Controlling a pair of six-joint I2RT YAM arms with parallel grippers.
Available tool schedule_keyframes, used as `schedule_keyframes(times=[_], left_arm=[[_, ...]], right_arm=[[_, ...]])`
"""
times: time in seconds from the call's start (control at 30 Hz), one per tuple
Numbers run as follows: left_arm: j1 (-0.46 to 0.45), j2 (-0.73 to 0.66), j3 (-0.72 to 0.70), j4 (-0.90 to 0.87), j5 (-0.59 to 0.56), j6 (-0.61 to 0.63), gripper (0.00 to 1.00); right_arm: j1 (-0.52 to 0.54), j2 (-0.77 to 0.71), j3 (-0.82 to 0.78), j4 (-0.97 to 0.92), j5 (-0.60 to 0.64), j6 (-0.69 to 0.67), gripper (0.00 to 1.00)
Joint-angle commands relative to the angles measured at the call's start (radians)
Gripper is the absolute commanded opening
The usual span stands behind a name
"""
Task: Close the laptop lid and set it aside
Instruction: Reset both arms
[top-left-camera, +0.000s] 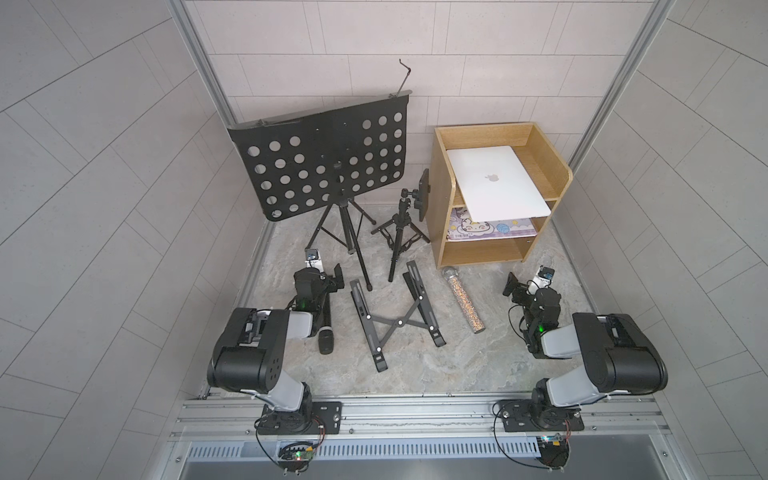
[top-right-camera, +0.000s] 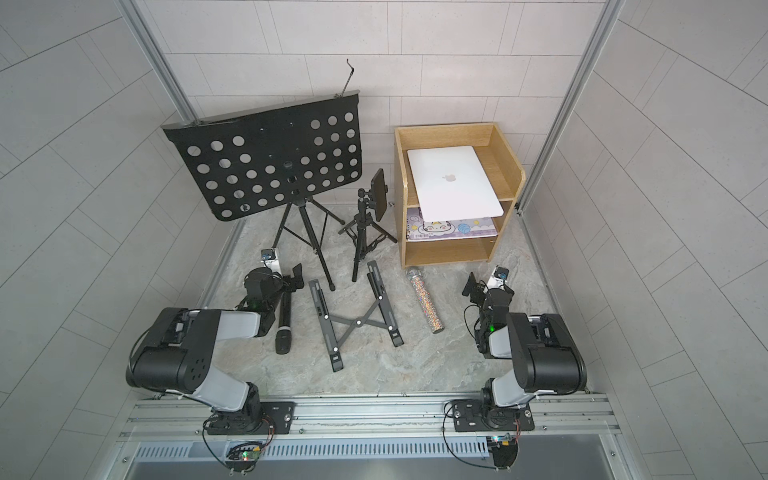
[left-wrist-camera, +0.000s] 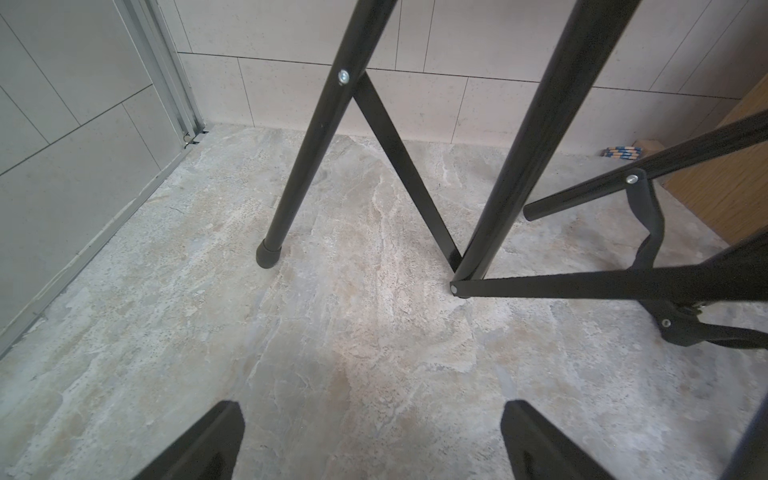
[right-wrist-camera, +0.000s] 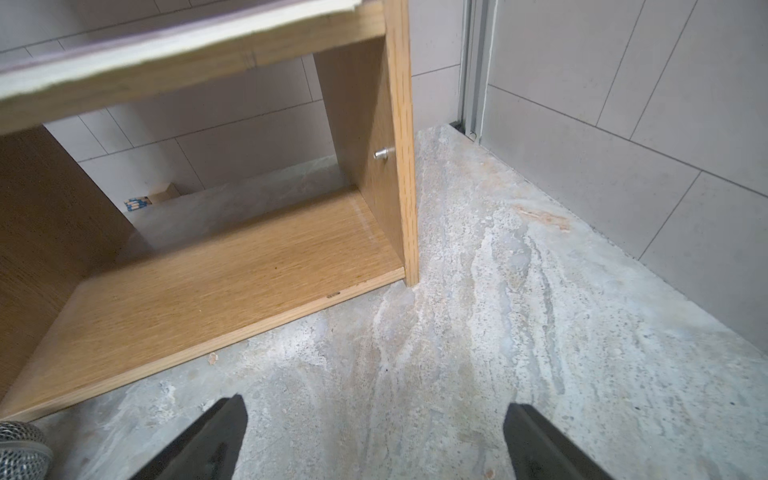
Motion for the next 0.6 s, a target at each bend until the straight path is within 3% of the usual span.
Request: schedule_keyframes(times=[0.0, 0.57], left_arm=[[0.0, 0.009, -0.009, 0.026, 0.001, -0.006, 1.0], [0.0, 0.011, -0.011, 0.029, 0.001, -0.008, 1.0]], right_arm=[[-0.001, 0.02, -0.03, 0.132, 0.002, 0.002, 1.0], [-0.001, 0.033, -0.041, 0.166, -0.007, -0.002, 1.0]])
